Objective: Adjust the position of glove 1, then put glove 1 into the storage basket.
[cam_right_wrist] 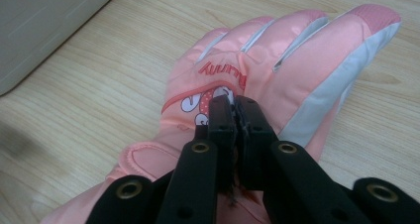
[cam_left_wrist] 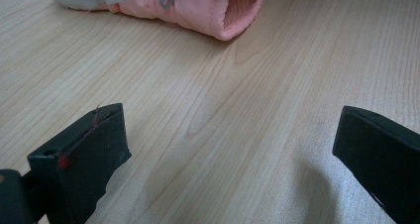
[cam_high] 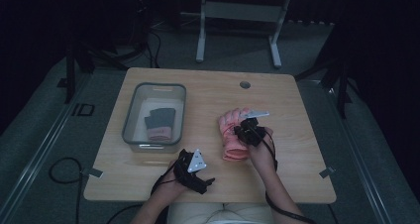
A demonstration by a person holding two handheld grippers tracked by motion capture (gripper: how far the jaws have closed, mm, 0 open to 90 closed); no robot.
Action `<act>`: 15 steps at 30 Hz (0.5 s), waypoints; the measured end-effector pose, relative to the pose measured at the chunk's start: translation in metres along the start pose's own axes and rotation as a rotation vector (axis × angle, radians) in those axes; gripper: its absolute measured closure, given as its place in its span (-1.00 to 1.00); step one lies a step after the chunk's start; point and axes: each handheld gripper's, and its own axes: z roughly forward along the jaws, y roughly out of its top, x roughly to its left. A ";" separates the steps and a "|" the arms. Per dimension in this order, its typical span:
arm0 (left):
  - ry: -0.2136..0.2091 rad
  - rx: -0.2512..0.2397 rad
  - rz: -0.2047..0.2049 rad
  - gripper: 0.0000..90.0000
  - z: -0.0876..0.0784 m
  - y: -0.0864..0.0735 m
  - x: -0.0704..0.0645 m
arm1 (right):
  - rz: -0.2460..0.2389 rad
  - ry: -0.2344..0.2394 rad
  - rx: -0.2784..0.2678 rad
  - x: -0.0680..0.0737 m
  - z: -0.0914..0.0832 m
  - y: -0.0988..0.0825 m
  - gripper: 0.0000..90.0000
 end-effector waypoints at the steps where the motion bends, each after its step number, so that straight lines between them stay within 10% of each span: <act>1: 0.000 0.001 0.000 -0.99 0.000 0.000 0.000 | 0.001 0.003 0.002 -0.001 0.000 0.000 0.89; 15: -0.001 0.005 -0.006 -0.99 0.000 0.000 0.001 | -0.006 0.061 -0.092 -0.010 -0.044 0.021 0.32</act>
